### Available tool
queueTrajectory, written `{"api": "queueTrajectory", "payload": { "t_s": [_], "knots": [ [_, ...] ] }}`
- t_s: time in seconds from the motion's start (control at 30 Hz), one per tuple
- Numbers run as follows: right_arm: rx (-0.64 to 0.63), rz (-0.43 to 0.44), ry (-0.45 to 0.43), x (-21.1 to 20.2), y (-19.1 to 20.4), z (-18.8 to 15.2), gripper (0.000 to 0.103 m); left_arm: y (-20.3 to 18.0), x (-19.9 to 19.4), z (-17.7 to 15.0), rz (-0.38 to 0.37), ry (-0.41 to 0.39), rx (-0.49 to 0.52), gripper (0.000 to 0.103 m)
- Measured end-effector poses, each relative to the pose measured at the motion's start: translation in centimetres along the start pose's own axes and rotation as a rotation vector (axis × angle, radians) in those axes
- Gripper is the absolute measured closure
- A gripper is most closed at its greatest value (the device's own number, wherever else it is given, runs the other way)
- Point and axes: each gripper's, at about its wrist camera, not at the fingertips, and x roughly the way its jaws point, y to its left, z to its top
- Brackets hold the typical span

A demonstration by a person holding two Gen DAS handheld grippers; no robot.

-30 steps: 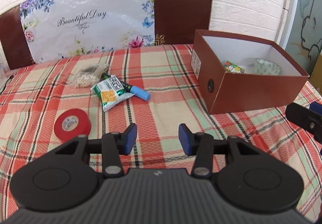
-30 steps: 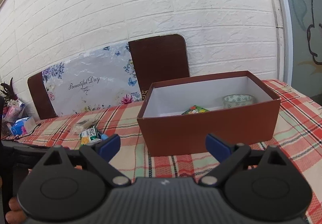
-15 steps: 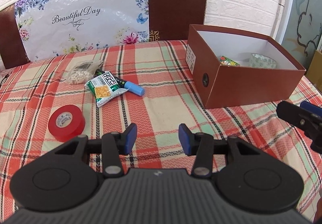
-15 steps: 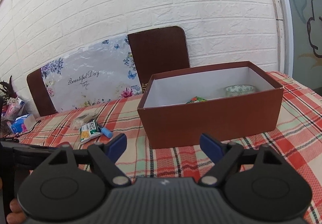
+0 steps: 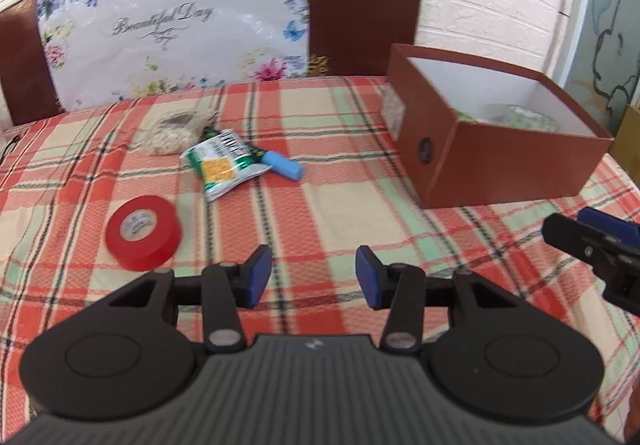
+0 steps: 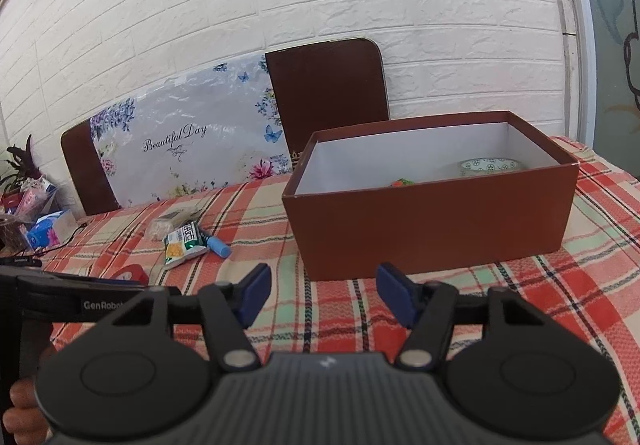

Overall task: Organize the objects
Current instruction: 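Move the left gripper back over the red tape roll, then grasp the red tape roll by its rim with the left gripper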

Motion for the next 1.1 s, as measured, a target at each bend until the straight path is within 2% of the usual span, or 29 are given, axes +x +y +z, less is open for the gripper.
{"api": "queueTrajectory", "payload": {
  "t_s": [0.1, 0.3, 0.43, 0.6, 0.67, 0.73, 0.8, 0.87, 1.03, 1.1],
  "knots": [
    [-0.018, 0.028, 0.049, 1.3, 0.8, -0.7, 0.043, 3.1, 0.4, -0.4, 0.037, 0.011, -0.047, 0.055],
    [-0.079, 0.072, 0.136, 4.0, 3.0, -2.3, 0.042, 12.5, 1.8, 0.2, 0.186, 0.045, -0.261, 0.054],
    [-0.114, 0.097, 0.181, 5.4, 3.9, -2.9, 0.042, 16.7, 3.6, 0.6, 0.174, 0.083, -0.361, 0.053],
    [-0.119, 0.103, 0.246, 6.9, 4.6, -3.8, 0.042, 16.9, 5.1, 1.7, 0.121, 0.072, -0.364, 0.05],
    [-0.129, 0.105, 0.267, 7.5, 4.9, -3.9, 0.041, 16.8, 6.1, 2.0, 0.096, 0.093, -0.353, 0.05],
    [-0.163, 0.111, 0.269, 8.2, 5.7, -3.6, 0.039, 16.2, 6.7, 2.0, 0.106, 0.105, -0.295, 0.054],
    [-0.195, 0.145, 0.258, 9.0, 7.0, -3.0, 0.039, 15.6, 6.6, 1.7, 0.098, 0.093, -0.226, 0.065],
    [-0.254, 0.186, 0.246, 10.0, 8.9, -2.8, 0.039, 16.1, 6.5, 1.4, 0.06, 0.089, -0.246, 0.07],
    [-0.455, 0.334, 0.219, 14.7, 16.4, -3.1, 0.038, 16.9, 6.7, 1.0, 0.011, 0.078, -0.263, 0.07],
    [-0.516, 0.367, 0.189, 16.7, 19.3, -2.9, 0.034, 17.1, 6.8, 1.0, -0.002, 0.079, -0.265, 0.07]
  ]
}}
